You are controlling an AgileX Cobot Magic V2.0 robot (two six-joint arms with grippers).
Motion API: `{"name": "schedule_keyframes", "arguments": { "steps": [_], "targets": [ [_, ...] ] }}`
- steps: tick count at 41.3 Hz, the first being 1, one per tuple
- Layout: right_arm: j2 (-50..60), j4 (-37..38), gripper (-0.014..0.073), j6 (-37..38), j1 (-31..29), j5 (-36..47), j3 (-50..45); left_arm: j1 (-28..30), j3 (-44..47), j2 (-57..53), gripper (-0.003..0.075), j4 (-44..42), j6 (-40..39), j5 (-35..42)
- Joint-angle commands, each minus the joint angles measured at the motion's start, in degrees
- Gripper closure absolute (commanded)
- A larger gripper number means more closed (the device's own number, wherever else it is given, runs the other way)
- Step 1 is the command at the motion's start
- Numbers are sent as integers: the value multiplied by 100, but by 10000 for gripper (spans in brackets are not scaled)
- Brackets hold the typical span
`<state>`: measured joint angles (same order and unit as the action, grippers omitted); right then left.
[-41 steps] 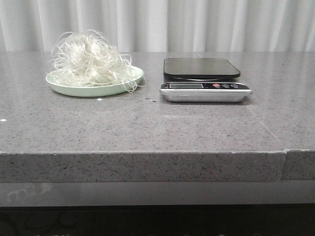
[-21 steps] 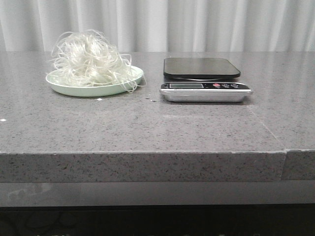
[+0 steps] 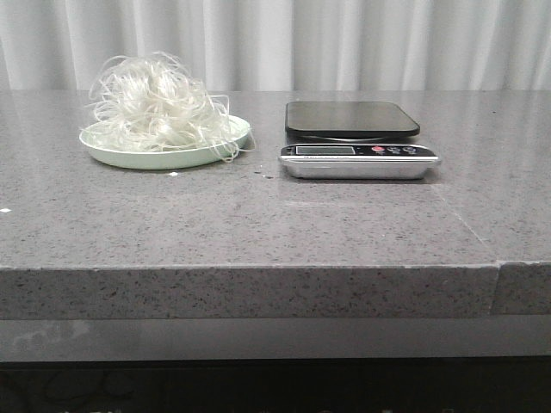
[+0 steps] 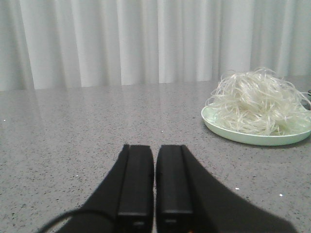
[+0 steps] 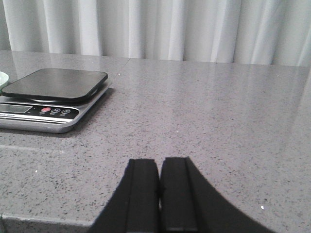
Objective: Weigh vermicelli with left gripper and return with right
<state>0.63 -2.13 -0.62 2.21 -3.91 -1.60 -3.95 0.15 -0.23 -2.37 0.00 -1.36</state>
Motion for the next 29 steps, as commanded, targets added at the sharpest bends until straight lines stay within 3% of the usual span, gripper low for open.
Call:
{"name": "schedule_keyframes", "arguments": {
  "steps": [1, 29],
  "targets": [
    [85, 60, 434, -1, -110, 476, 47, -45, 33, -112, 577, 55, 0, 433],
    [90, 60, 434, -1, -177, 447, 47, -45, 33, -112, 577, 55, 0, 433]
  ]
}}
